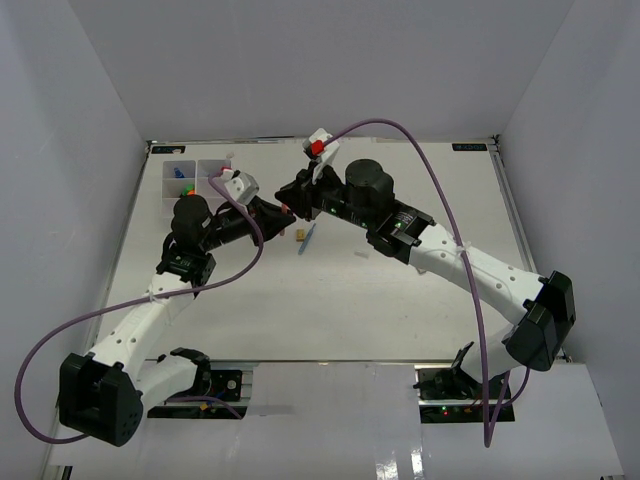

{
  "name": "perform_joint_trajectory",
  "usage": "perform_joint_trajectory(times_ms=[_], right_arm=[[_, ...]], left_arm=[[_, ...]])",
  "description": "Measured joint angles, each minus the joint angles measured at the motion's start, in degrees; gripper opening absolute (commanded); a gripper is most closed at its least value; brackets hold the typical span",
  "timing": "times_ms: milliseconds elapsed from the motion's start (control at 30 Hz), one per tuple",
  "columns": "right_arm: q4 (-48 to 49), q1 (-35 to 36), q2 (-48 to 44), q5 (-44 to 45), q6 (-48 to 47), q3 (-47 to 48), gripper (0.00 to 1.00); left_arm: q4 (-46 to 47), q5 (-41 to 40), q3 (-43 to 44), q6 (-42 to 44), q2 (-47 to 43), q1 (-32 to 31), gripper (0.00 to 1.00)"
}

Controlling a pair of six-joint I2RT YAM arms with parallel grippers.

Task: Sort the stationery into containers
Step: Close the pen cap on the pen.

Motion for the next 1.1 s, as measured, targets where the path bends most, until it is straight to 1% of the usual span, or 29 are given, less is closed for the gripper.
perform_joint_trajectory(times_ms=[333,667,1100], right_arm=[[0.24,-0.07,-0.17,1.77,-0.63,-0.57,0.08],[0.15,-0.09,-0.22,1.92,-0.63,-1.49,0.08],[1.70,-0.31,-0.15,2.08,-0.61,-2.40,0.08]], left_arm=[[-2.56,-0.04,2.29,1.29,1.73,-0.11,0.00],[-4.96,-1.01,2.64,3.23,1.84,-0.46,0.00],[-5.60,-3.04,3.15,3.96,2.05,-0.87,0.00]])
